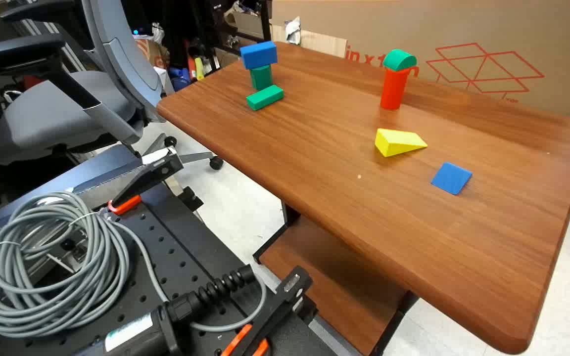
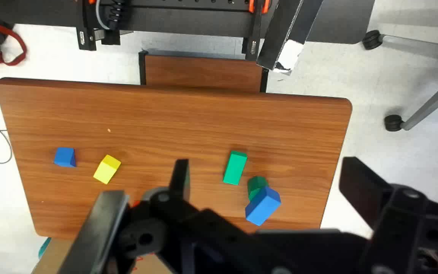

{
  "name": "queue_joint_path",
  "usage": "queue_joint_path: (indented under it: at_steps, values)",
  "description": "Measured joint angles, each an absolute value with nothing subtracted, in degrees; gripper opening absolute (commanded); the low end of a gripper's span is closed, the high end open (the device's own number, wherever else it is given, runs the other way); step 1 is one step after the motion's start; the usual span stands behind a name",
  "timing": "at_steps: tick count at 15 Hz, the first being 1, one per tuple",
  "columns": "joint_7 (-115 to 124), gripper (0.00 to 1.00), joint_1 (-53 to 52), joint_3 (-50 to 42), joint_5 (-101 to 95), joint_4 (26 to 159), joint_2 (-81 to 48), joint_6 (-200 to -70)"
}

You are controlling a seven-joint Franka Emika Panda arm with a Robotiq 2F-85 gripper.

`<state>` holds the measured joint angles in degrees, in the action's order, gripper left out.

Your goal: Pick up the green and yellow blocks from the counter and place them on top of the stack on the left then move the blue block to the left.

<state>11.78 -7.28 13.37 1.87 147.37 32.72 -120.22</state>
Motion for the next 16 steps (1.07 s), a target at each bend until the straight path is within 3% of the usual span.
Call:
queue_joint_path:
  at_steps: [16]
  values:
    - [11.8,1.00,-7.3,13.3,1.8,147.6,32.0,-120.3]
